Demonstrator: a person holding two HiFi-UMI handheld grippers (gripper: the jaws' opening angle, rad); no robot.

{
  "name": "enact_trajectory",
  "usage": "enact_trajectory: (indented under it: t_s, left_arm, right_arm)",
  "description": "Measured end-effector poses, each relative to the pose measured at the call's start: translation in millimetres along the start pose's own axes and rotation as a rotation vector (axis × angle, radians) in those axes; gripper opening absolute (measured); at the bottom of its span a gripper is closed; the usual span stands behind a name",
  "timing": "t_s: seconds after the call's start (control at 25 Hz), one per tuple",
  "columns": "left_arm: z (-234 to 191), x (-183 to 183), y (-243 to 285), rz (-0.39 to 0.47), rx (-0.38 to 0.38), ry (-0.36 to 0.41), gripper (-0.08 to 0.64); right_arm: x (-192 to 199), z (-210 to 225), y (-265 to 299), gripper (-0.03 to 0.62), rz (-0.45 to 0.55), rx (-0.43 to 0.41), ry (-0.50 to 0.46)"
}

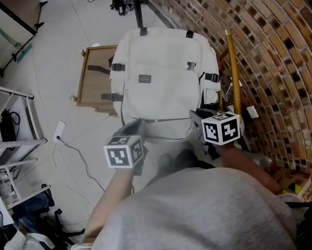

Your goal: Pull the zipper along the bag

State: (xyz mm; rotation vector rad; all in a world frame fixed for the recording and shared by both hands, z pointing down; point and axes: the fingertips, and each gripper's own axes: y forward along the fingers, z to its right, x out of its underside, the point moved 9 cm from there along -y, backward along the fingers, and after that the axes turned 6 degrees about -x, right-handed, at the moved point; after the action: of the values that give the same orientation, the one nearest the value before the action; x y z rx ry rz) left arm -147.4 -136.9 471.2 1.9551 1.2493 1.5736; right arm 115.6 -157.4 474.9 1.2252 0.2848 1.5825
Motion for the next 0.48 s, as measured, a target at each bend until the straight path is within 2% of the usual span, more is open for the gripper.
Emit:
enact_trajectory:
  t_s: [0.48]
  left_arm:
    - [-17.2, 0.2, -5.1, 0.017, -0.034, -0.034, 0.026]
  right_arm:
    - [0.2, -0.6, -0.8, 0.018, 0.003, 0.031, -0.002]
